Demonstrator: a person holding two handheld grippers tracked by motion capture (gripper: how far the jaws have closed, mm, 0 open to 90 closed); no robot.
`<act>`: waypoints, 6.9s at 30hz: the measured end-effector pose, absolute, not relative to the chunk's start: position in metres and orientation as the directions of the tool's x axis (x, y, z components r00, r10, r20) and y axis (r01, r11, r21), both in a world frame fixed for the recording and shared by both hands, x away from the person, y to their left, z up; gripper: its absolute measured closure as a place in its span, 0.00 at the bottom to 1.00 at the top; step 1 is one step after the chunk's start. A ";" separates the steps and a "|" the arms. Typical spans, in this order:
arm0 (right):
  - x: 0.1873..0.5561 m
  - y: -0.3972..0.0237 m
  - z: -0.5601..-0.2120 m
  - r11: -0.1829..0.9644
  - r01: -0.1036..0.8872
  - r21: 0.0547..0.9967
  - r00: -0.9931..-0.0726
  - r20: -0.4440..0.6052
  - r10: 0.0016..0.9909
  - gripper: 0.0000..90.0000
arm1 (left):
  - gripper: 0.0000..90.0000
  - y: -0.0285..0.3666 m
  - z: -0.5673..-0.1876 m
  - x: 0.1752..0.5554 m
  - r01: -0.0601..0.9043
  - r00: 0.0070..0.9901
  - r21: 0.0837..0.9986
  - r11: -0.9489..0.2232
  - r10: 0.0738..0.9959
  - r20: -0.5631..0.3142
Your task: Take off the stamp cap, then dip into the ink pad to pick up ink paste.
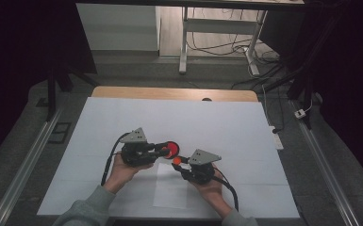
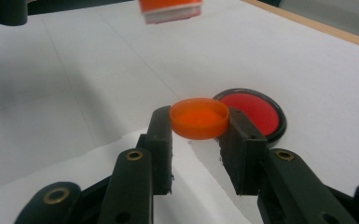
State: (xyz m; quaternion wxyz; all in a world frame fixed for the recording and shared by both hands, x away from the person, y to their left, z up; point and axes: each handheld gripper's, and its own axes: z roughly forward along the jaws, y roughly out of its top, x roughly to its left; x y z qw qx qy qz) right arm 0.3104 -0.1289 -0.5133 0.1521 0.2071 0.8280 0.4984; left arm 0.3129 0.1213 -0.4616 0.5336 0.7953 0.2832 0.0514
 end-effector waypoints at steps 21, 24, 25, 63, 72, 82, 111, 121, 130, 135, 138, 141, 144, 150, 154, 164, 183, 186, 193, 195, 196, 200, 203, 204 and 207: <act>0.312 -0.152 -0.511 0.407 0.202 0.891 -0.843 -0.053 0.535 0.72 | 0.81 0.123 -0.464 0.314 0.409 0.830 0.871 -0.273 0.509 -0.230; 0.312 -0.155 -0.510 0.407 0.206 0.890 -0.839 -0.053 0.541 0.72 | 0.81 0.124 -0.463 0.314 0.411 0.827 0.871 -0.267 0.512 -0.234; 0.312 -0.155 -0.510 0.406 0.206 0.890 -0.838 -0.053 0.543 0.72 | 0.81 0.124 -0.463 0.314 0.412 0.826 0.871 -0.267 0.512 -0.233; 0.294 -0.223 -0.503 0.360 0.250 0.899 -0.754 -0.052 0.654 0.72 | 0.81 0.126 -0.464 0.315 0.422 0.820 0.867 -0.266 0.521 -0.239; 0.291 -0.241 -0.506 0.365 0.275 0.890 -0.732 -0.052 0.680 0.71 | 0.81 0.127 -0.464 0.315 0.424 0.817 0.865 -0.267 0.526 -0.237; 0.293 -0.242 -0.506 0.362 0.270 0.893 -0.734 -0.052 0.677 0.71 | 0.81 0.127 -0.464 0.315 0.422 0.818 0.867 -0.264 0.523 -0.239; 0.293 -0.239 -0.508 0.366 0.263 0.893 -0.751 -0.048 0.658 0.71 | 0.81 0.133 -0.456 0.321 0.404 0.805 0.880 -0.251 0.553 -0.212; 0.293 -0.240 -0.508 0.355 0.261 0.898 -0.749 -0.044 0.662 0.71 | 0.81 0.129 -0.455 0.331 0.400 0.801 0.879 -0.261 0.565 -0.197; 0.292 -0.241 -0.507 0.367 0.262 0.893 -0.748 -0.052 0.661 0.71 | 0.81 0.123 -0.459 0.346 0.411 0.794 0.874 -0.259 0.572 -0.204; 0.293 -0.240 -0.508 0.366 0.258 0.894 -0.751 -0.053 0.658 0.71 | 0.81 0.122 -0.462 0.352 0.419 0.786 0.872 -0.255 0.582 -0.207; 0.292 -0.240 -0.507 0.363 0.255 0.896 -0.750 -0.054 0.660 0.71 | 0.81 0.122 -0.465 0.357 0.422 0.779 0.868 -0.260 0.593 -0.201; 0.292 -0.241 -0.506 0.368 0.257 0.894 -0.751 -0.055 0.658 0.71 | 0.81 0.119 -0.472 0.364 0.431 0.770 0.861 -0.271 0.607 -0.195; 0.293 -0.241 -0.507 0.368 0.258 0.893 -0.750 -0.055 0.660 0.71 | 0.81 0.114 -0.479 0.371 0.442 0.766 0.852 -0.279 0.612 -0.196; 0.293 -0.242 -0.508 0.362 0.259 0.895 -0.747 -0.052 0.663 0.71 | 0.81 0.106 -0.489 0.378 0.449 0.769 0.834 -0.320 0.613 -0.179; 0.293 -0.243 -0.509 0.363 0.263 0.894 -0.747 -0.050 0.663 0.71 | 0.81 0.106 -0.491 0.378 0.451 0.770 0.829 -0.332 0.614 -0.173; 0.292 -0.239 -0.509 0.373 0.262 0.890 -0.755 -0.052 0.654 0.71 | 0.81 0.103 -0.502 0.380 0.464 0.768 0.808 -0.362 0.619 -0.164; 0.292 -0.239 -0.510 0.379 0.257 0.889 -0.765 -0.053 0.641 0.71 | 0.81 0.093 -0.515 0.380 0.462 0.769 0.784 -0.415 0.628 -0.121; 0.292 -0.239 -0.510 0.379 0.256 0.889 -0.766 -0.053 0.641 0.71 | 0.81 0.093 -0.517 0.381 0.466 0.764 0.779 -0.418 0.634 -0.117; 0.292 -0.239 -0.510 0.380 0.256 0.889 -0.766 -0.053 0.641 0.71 | 0.81 0.091 -0.520 0.381 0.458 0.763 0.772 -0.442 0.641 -0.086; 0.292 -0.239 -0.510 0.379 0.259 0.888 -0.765 -0.051 0.642 0.71 | 0.81 0.091 -0.521 0.381 0.456 0.763 0.771 -0.445 0.641 -0.082; 0.292 -0.240 -0.510 0.379 0.260 0.888 -0.765 -0.051 0.642 0.71 | 0.81 0.091 -0.521 0.381 0.457 0.762 0.771 -0.444 0.642 -0.082; 0.292 -0.239 -0.510 0.381 0.256 0.889 -0.766 -0.054 0.641 0.71 | 0.81 0.091 -0.522 0.382 0.460 0.763 0.766 -0.449 0.642 -0.081; 0.292 -0.239 -0.509 0.379 0.257 0.889 -0.765 -0.052 0.642 0.71 | 0.81 0.092 -0.523 0.382 0.461 0.763 0.768 -0.445 0.641 -0.087; 0.292 -0.239 -0.510 0.378 0.258 0.889 -0.764 -0.052 0.643 0.71 | 0.81 0.092 -0.523 0.382 0.461 0.763 0.769 -0.443 0.640 -0.088; 0.292 -0.240 -0.510 0.374 0.260 0.890 -0.763 -0.047 0.644 0.71 | 0.81 0.092 -0.523 0.382 0.459 0.766 0.768 -0.447 0.638 -0.087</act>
